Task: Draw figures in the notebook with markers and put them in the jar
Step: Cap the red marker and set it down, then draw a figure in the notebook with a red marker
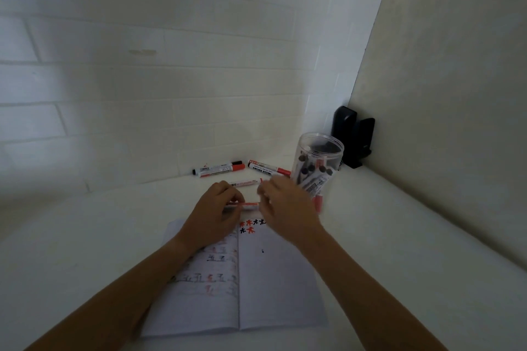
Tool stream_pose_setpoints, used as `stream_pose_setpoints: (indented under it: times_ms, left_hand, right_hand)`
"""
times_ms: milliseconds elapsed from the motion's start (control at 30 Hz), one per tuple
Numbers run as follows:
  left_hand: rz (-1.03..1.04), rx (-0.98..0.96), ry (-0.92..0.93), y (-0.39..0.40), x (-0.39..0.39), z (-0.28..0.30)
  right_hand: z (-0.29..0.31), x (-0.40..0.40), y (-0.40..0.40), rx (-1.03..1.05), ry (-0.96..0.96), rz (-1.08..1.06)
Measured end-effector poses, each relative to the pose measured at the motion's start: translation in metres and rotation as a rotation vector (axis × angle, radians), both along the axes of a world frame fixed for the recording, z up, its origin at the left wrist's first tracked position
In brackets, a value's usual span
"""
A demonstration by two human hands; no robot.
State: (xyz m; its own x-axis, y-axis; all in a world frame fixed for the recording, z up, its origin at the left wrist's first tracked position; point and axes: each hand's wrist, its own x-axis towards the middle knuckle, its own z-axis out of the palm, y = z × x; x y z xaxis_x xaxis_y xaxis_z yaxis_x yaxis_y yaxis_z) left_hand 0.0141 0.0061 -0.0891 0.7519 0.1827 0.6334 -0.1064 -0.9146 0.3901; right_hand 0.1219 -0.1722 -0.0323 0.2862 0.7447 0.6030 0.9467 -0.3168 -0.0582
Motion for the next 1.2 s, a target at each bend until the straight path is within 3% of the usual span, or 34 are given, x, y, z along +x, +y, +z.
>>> stream_pose_setpoints:
  times_ms: [167, 300, 433, 567, 700, 833, 967, 1100, 1200]
  left_hand:
    - [-0.05, -0.021, -0.007, -0.003, -0.004, 0.004]
    - [-0.164, -0.158, -0.014, -0.014, -0.011, 0.013]
    - [-0.298, -0.226, 0.095, -0.018, -0.018, 0.016]
    - [-0.35, -0.153, 0.073, -0.012, -0.016, 0.017]
    - [-0.259, -0.005, 0.109, 0.002, -0.001, 0.003]
    - [-0.18, 0.048, 0.089, 0.009, 0.005, -0.006]
    - [-0.088, 0.075, 0.029, 0.011, 0.005, -0.005]
    - [-0.088, 0.13, 0.116, 0.009, 0.007, -0.008]
    - [-0.143, 0.161, 0.136, 0.003, 0.004, -0.004]
  right_hand:
    - [-0.055, -0.001, 0.007, -0.12, 0.113, 0.062]
    - [-0.056, 0.002, 0.006, -0.061, 0.132, 0.082]
    - [-0.054, 0.0, 0.002, -0.019, 0.131, 0.123]
    - [-0.05, -0.003, -0.004, 0.097, 0.394, 0.118]
    - [-0.037, -0.005, -0.014, 0.206, 0.738, 0.299]
    - [-0.032, -0.002, -0.016, 0.266, 0.86, 0.31]
    - [-0.034, 0.011, -0.016, 0.391, 0.733, 0.187]
    - [-0.044, 0.014, -0.011, 0.134, 0.38, 0.082]
    - [-0.048, 0.004, -0.005, 0.019, 0.245, 0.08]
